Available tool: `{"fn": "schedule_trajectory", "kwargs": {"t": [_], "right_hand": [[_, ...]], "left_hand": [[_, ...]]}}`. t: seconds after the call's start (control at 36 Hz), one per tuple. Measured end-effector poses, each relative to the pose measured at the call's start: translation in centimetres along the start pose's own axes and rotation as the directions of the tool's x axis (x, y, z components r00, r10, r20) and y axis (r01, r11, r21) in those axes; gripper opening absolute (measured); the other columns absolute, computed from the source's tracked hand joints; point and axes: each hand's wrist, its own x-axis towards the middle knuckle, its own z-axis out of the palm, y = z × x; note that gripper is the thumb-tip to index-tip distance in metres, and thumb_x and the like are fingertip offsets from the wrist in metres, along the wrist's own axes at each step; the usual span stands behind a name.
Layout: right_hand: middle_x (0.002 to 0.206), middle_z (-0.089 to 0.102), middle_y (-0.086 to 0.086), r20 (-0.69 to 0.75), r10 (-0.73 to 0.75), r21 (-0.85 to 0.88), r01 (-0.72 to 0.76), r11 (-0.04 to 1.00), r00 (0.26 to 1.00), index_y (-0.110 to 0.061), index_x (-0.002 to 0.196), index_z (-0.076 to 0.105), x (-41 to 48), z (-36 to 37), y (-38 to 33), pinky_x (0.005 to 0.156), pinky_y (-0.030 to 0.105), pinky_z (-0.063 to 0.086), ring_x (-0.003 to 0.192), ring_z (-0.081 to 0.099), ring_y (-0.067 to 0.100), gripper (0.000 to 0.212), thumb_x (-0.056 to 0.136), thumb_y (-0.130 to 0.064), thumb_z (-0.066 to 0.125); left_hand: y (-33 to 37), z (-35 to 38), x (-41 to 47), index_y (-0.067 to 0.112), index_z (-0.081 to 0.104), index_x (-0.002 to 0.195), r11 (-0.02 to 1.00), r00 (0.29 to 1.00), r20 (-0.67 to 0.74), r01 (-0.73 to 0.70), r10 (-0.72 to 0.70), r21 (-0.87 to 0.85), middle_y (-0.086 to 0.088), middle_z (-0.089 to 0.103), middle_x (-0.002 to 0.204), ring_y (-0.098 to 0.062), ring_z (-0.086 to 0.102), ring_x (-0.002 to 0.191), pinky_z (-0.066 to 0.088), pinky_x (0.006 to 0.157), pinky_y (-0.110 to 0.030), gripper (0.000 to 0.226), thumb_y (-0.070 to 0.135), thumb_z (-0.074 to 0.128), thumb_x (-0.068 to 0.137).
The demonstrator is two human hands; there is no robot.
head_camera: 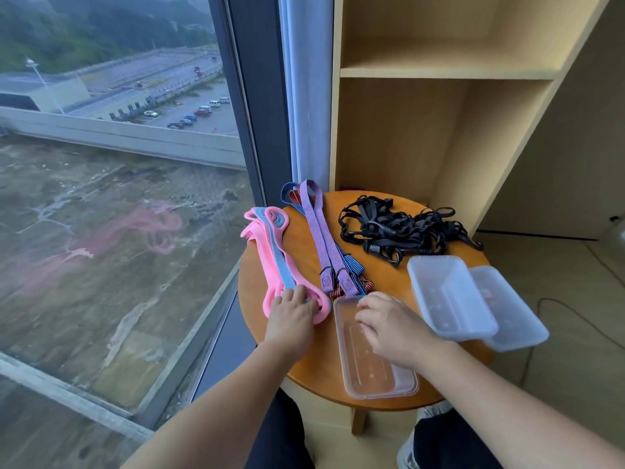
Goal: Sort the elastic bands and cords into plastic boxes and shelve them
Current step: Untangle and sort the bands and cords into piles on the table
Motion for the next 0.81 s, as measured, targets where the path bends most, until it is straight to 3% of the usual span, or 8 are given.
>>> {"fn": "schedule_trajectory", "kwargs": {"t": [0.11, 0.22, 0.31, 0.36, 0.44, 0.56, 0.64, 0.81], "right_hand": [[0.12, 0.059, 0.004, 0.033, 0.017, 0.0, -0.017, 1.0, 0.999, -0.01, 0.106, 0.071, -0.2, -0.3, 0.1, 0.103, 0.023, 0.027, 0.122, 0.047, 0.021, 0.026, 0.097, -0.018, 0.049], [0.123, 0.058, 0.003, 0.044, 0.031, 0.008, -0.032, 0.999, 0.999, -0.012, 0.111, 0.07, 0.0, -0.9, 0.0, 0.103, 0.025, 0.03, 0.122, 0.046, 0.019, 0.027, 0.098, -0.019, 0.047], [0.123, 0.058, 0.003, 0.038, 0.029, -0.004, -0.029, 1.0, 0.999, -0.012, 0.112, 0.07, 0.3, -1.5, -0.2, 0.102, 0.026, 0.031, 0.121, 0.048, 0.019, 0.028, 0.098, -0.019, 0.047], [0.121, 0.059, 0.002, 0.031, 0.034, -0.012, -0.034, 0.999, 0.999, -0.012, 0.111, 0.07, 0.8, -2.0, -0.2, 0.101, 0.026, 0.031, 0.119, 0.048, 0.019, 0.028, 0.098, -0.019, 0.047], [0.118, 0.06, 0.002, 0.008, 0.05, -0.007, -0.049, 0.999, 0.999, -0.012, 0.109, 0.071, 1.9, -2.9, -0.1, 0.099, 0.027, 0.033, 0.115, 0.05, 0.021, 0.027, 0.098, -0.019, 0.047], [0.111, 0.061, 0.005, -0.006, 0.09, 0.046, -0.09, 0.995, 0.996, -0.006, 0.1, 0.07, 4.2, -4.6, -0.3, 0.092, 0.034, 0.041, 0.107, 0.054, 0.025, 0.023, 0.095, -0.016, 0.05], [0.109, 0.062, 0.007, -0.017, 0.112, 0.106, -0.11, 0.988, 0.994, -0.005, 0.099, 0.071, 6.1, -6.0, -0.6, 0.088, 0.038, 0.046, 0.103, 0.057, 0.026, 0.021, 0.093, -0.013, 0.052], [0.11, 0.065, 0.007, -0.067, 0.108, 0.196, -0.093, 0.976, 0.992, -0.009, 0.111, 0.071, 9.2, -8.6, -1.4, 0.092, 0.036, 0.045, 0.104, 0.058, 0.024, 0.024, 0.093, -0.011, 0.055]], "left_hand": [[0.0, -0.1, 0.2, 0.019, 0.056, 0.11, 1.0, 1.0, 0.005, 0.017, -0.017, -0.011, -0.004, 0.046, 0.121, -0.028, 0.043, 0.1, 0.03, 0.081, -0.037, 0.026, 0.031, 0.042, 0.092], [-0.4, -0.4, 0.6, 0.018, 0.054, 0.12, 0.999, 0.999, 0.039, 0.001, 0.001, -0.045, -0.004, 0.048, 0.125, -0.028, 0.044, 0.105, 0.031, 0.085, -0.036, 0.029, 0.029, 0.038, 0.099], [-1.0, -1.6, 1.0, 0.021, 0.05, 0.132, 0.992, 0.999, -0.01, 0.038, -0.039, -0.117, -0.001, 0.054, 0.124, -0.028, 0.046, 0.107, 0.031, 0.084, -0.036, 0.037, 0.037, 0.038, 0.101], [-1.5, -2.9, 1.4, 0.018, 0.056, 0.123, 0.982, 0.995, -0.059, 0.068, -0.08, -0.177, -0.003, 0.06, 0.114, -0.029, 0.049, 0.101, 0.03, 0.077, -0.035, 0.034, 0.038, 0.039, 0.101], [-2.5, -5.5, 2.4, 0.013, 0.053, 0.087, 0.917, 0.971, -0.127, 0.141, -0.201, -0.374, -0.01, 0.061, 0.086, -0.034, 0.049, 0.088, 0.03, 0.069, -0.038, 0.035, 0.041, 0.038, 0.103], [-4.0, -9.3, 4.2, 0.009, 0.056, 0.093, 0.85, 0.958, -0.113, 0.174, -0.262, -0.498, -0.015, 0.063, 0.09, -0.037, 0.054, 0.089, 0.044, 0.074, -0.043, 0.03, 0.035, 0.044, 0.102], [-5.1, -12.2, 5.7, 0.004, 0.058, 0.104, 0.771, 0.957, -0.103, 0.154, -0.273, -0.618, -0.009, 0.057, 0.088, -0.034, 0.056, 0.088, 0.04, 0.07, -0.036, 0.023, 0.024, 0.048, 0.101], [-6.8, -17.4, 7.9, 0.008, 0.055, 0.083, 0.631, 0.945, -0.149, 0.073, -0.291, -0.772, 0.001, 0.045, 0.069, -0.014, 0.038, 0.061, 0.029, 0.051, -0.022, 0.018, 0.021, 0.059, 0.096]]}}
